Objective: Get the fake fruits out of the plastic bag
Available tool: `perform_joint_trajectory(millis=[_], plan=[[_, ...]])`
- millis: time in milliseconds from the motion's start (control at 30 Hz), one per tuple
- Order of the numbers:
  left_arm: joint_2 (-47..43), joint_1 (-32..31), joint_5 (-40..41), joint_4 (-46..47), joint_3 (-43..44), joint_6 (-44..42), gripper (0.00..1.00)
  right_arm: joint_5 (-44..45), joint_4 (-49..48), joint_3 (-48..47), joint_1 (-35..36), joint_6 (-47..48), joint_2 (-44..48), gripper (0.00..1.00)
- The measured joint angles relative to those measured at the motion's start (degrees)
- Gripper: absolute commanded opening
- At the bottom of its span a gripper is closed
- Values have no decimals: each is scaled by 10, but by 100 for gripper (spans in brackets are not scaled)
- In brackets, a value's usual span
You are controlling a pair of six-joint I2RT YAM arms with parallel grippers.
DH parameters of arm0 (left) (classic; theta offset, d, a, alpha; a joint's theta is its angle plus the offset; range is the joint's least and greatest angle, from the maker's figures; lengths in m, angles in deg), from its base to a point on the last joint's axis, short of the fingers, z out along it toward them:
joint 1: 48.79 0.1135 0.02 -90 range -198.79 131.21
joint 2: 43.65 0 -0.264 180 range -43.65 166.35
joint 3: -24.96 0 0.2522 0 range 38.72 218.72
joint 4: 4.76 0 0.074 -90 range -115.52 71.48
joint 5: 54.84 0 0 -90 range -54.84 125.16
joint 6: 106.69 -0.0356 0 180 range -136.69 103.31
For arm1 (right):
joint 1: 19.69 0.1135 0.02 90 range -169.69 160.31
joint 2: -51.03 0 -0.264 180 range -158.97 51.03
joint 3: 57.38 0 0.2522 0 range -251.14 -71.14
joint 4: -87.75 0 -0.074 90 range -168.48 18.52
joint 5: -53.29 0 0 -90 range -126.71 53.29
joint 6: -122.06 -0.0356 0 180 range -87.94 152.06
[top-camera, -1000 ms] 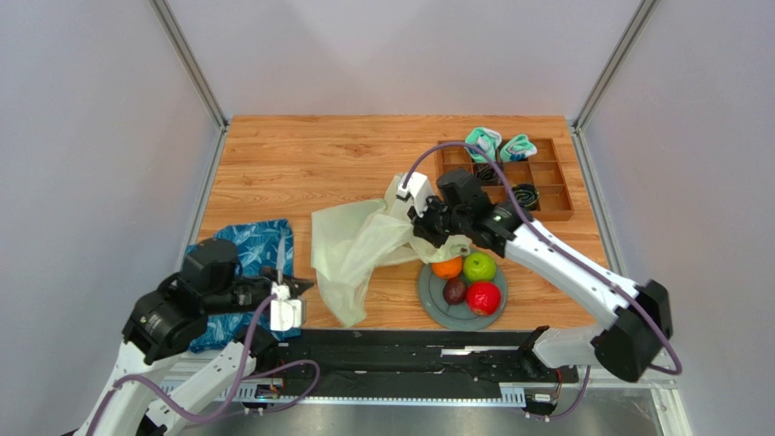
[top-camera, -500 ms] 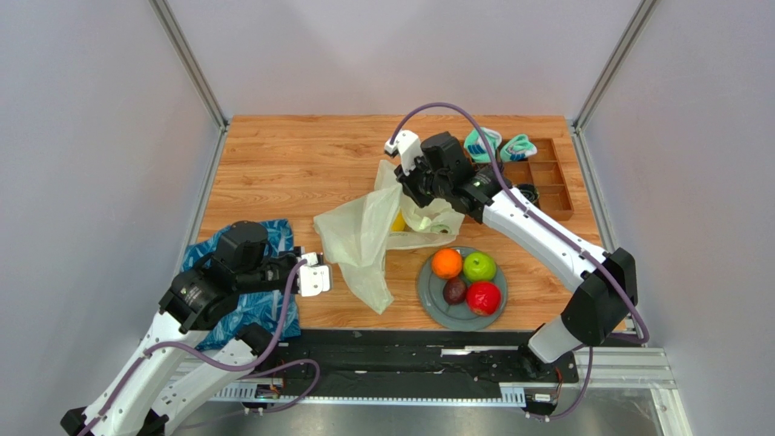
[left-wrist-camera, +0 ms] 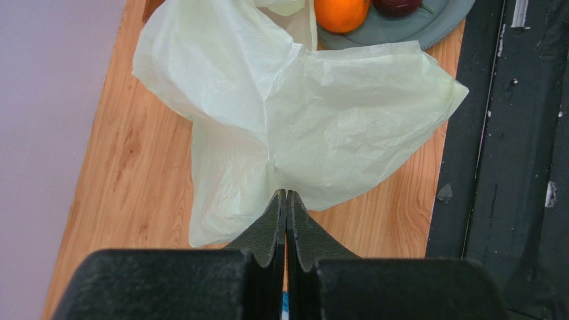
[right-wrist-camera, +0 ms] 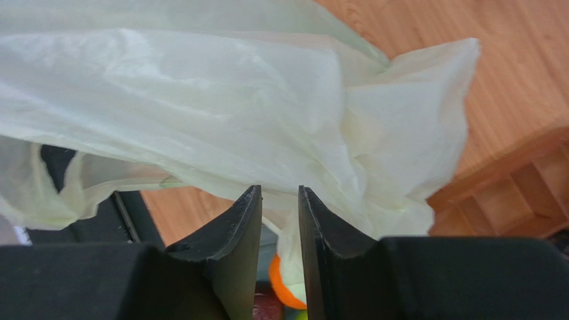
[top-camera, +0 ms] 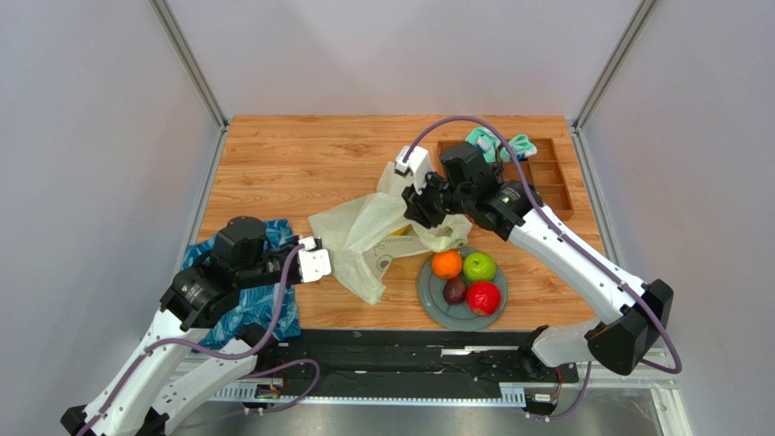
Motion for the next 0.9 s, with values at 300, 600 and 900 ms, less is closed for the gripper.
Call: perform_joint_trajectory(millis=[300, 600, 900], plan=[[17, 0, -2, 5, 10, 15, 0, -75, 15, 25, 38, -14, -39, 23], [19, 0, -2, 10, 15, 21, 0, -57, 52, 3, 38, -33, -64, 36], [35, 0, -4, 43, 16, 50, 0, -122, 84, 4, 38, -7, -33, 15]])
